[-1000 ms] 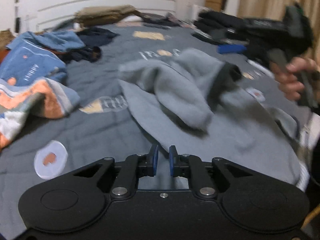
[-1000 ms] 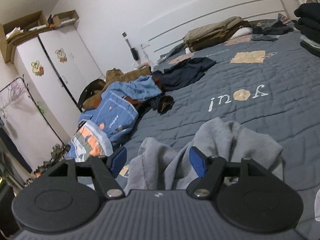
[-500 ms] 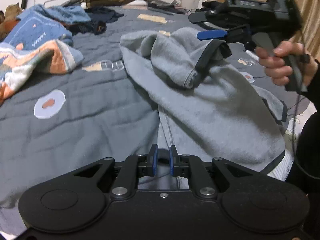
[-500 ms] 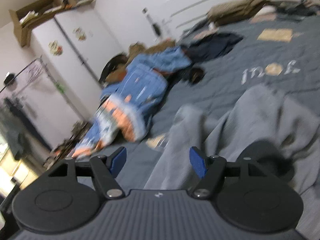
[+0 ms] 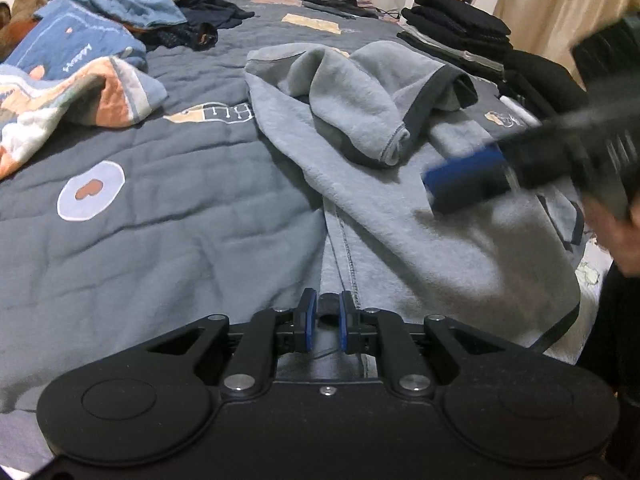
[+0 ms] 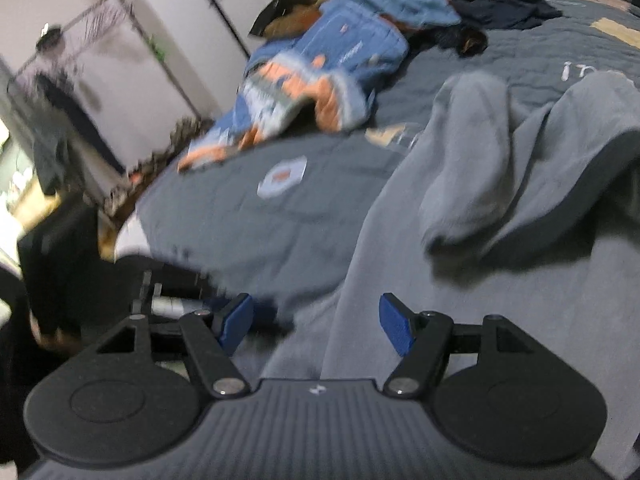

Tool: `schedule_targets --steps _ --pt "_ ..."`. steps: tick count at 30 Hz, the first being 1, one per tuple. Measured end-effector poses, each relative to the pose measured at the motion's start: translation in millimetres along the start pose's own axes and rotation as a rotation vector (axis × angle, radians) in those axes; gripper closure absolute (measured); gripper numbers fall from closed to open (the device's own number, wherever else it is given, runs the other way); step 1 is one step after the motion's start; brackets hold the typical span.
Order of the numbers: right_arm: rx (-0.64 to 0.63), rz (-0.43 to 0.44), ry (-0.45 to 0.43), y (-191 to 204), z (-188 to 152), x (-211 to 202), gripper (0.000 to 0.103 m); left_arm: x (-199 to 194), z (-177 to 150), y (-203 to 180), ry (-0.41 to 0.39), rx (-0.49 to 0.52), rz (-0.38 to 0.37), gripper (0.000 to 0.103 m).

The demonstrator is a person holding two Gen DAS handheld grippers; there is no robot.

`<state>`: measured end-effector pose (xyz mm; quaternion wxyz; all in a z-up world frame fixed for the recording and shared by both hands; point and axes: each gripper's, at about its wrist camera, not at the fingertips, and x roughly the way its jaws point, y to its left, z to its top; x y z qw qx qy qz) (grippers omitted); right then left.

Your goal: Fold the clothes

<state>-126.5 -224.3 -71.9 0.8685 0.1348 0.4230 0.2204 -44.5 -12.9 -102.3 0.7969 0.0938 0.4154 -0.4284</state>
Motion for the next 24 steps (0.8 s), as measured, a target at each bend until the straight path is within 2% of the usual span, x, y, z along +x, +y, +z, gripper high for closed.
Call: schedule_targets --steps 6,19,21,22,23,24 --pt "-0.083 -0.098 0.042 15 -31 6 0.034 2 1 -1 0.000 -0.008 -0.006 0.091" --pt "-0.041 -0.086 0.034 3 -35 33 0.034 7 1 -2 0.009 -0.010 -0.003 0.091" --pt "-0.033 -0.086 0.030 0 -35 33 0.038 8 0 -2 0.014 -0.010 -0.001 0.091" --pt "-0.033 -0.092 0.030 0 -35 33 0.046 9 0 -1 0.016 -0.013 -0.001 0.091" --pt "-0.034 -0.100 0.029 -1 -34 32 0.063 10 0 -1 0.019 -0.016 -0.002 0.091" --pt "-0.035 -0.111 0.028 -2 -33 31 0.072 11 0 -1 0.022 -0.019 -0.002 0.091"
